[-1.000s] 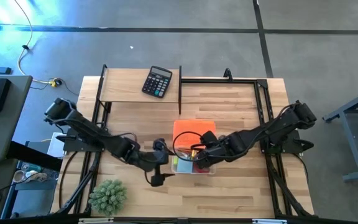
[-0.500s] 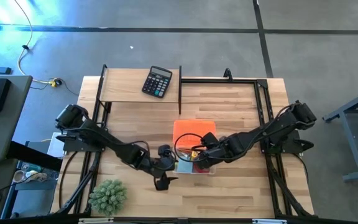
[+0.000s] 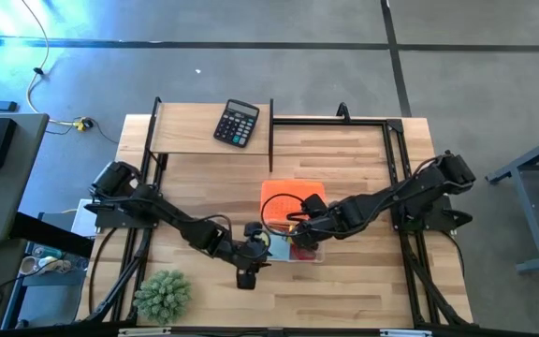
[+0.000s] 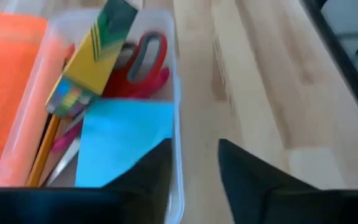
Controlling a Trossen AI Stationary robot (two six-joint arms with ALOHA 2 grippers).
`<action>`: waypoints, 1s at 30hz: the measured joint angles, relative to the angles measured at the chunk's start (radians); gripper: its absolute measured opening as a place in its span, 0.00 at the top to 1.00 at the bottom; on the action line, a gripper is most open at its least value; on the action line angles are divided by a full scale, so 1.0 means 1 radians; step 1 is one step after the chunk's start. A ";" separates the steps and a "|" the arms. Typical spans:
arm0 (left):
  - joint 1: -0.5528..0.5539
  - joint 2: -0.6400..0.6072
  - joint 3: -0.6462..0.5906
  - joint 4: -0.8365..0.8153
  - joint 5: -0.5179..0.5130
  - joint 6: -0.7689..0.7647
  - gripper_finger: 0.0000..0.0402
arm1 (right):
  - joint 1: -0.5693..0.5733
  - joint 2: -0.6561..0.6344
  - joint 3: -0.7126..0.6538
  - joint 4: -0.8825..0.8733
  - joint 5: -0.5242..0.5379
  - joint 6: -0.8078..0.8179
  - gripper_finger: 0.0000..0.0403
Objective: Pack school essentials
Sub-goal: Put the crayons box into the supply box
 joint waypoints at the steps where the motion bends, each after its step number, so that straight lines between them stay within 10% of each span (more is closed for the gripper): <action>1: 0.004 0.008 0.003 0.010 0.002 -0.001 0.75 | 0.000 0.000 0.000 0.000 -0.003 0.001 0.39; 8: 0.012 0.026 0.000 0.017 0.013 -0.002 0.98 | 0.003 0.015 0.000 0.001 -0.008 0.074 0.39; 30: 0.020 0.063 -0.001 0.013 0.054 -0.058 1.00 | 0.010 0.092 0.000 0.012 -0.108 0.179 0.39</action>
